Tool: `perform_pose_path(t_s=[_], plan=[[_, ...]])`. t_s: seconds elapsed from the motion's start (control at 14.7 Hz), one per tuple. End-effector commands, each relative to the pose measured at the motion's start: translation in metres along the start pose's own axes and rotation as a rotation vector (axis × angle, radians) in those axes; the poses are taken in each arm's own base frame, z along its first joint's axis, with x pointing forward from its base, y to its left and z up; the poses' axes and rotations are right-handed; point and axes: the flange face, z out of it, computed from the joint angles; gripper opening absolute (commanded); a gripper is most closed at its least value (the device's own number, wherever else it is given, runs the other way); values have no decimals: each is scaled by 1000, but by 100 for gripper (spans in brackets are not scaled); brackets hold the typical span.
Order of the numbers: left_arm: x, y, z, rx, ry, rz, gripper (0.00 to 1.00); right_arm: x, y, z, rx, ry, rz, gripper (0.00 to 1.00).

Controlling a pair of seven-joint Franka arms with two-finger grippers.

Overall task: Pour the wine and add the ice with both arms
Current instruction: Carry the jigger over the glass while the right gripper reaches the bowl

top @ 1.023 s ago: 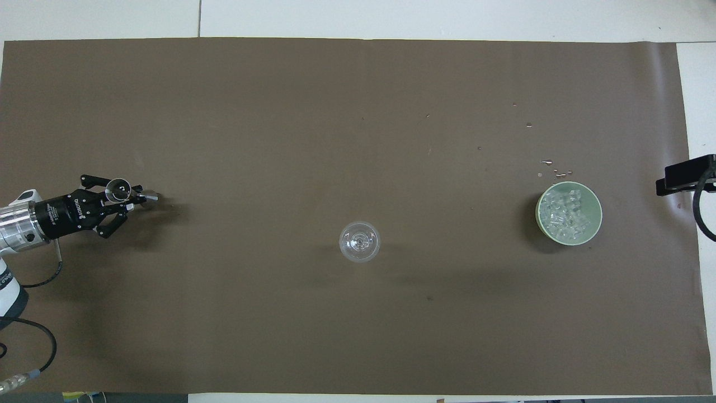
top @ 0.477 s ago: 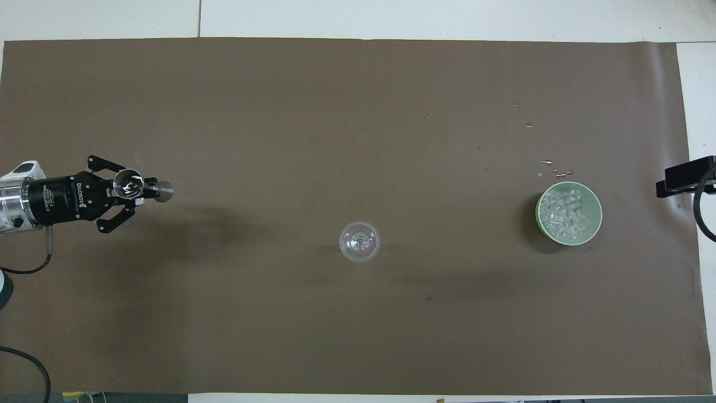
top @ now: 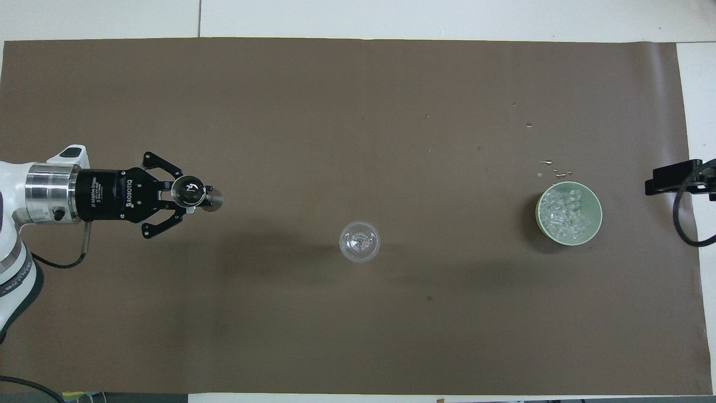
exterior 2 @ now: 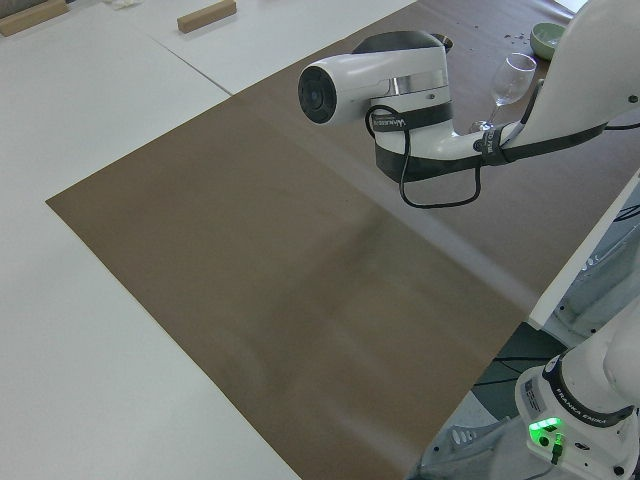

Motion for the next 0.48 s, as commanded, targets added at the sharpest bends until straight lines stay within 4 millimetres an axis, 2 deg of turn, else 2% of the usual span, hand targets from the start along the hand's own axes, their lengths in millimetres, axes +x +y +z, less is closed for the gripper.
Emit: perform_pose_path(t_s=[0.0,0.07,0.2,0.34,0.41], plan=[[-34,-6,44,8,65,-28,0,-18,-1,51,15,47,-28,100],[-42,-8,62,19,82,-34,0,-20,-1,62,15,43,-29,100],[-58,-12,83,36,99,-19,0,-21,4,89,14,19,-35,100],[-66,-19,99,82,147,3,0,-16,9,126,11,12,-88,100],[-69,-21,110,92,173,-21,0,-14,11,147,12,-5,-103,94]])
